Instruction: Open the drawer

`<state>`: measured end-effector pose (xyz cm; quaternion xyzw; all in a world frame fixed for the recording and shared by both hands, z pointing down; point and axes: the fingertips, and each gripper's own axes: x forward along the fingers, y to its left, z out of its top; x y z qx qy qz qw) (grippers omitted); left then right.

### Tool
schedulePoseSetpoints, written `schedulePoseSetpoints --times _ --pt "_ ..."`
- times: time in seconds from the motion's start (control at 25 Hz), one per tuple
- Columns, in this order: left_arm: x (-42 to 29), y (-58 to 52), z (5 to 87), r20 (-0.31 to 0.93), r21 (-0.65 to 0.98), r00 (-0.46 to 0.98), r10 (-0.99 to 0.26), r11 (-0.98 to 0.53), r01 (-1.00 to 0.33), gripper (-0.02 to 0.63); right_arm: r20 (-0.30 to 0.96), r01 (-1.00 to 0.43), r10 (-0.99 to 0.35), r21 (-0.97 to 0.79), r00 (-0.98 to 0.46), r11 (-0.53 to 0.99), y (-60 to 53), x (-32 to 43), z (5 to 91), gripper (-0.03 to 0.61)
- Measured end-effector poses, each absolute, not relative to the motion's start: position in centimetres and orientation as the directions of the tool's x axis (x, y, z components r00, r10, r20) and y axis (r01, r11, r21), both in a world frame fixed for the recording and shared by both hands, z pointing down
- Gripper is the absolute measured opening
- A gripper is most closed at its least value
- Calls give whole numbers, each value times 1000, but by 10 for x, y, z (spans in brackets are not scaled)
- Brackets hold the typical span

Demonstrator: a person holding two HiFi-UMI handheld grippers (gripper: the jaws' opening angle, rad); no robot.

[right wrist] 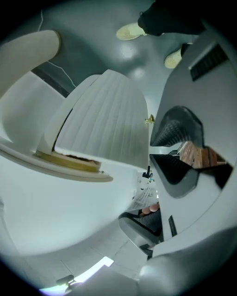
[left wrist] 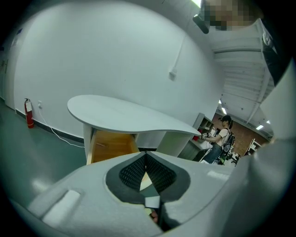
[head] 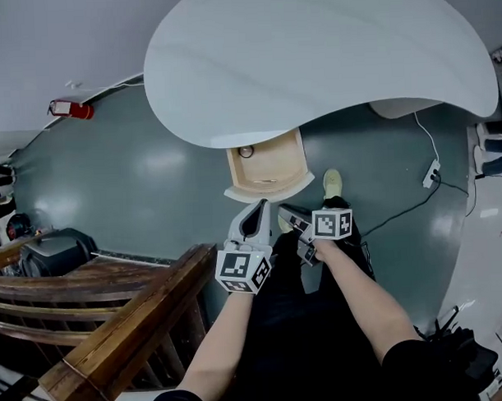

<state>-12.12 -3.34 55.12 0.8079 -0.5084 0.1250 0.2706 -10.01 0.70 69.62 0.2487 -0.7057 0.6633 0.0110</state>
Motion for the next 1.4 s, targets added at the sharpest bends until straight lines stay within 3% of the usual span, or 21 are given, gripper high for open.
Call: schedulePoseSetpoints --times 0.84,1.4 --pt "-132 -75 398 357 266 480 -801 -405 -875 9 182 -379 -446 -832 -877 405 -91 -97 438 20" --pt "-136 -109 283 223 165 431 -874 -402 -901 9 121 -509 -544 -564 -830 650 -133 -87 308 17"
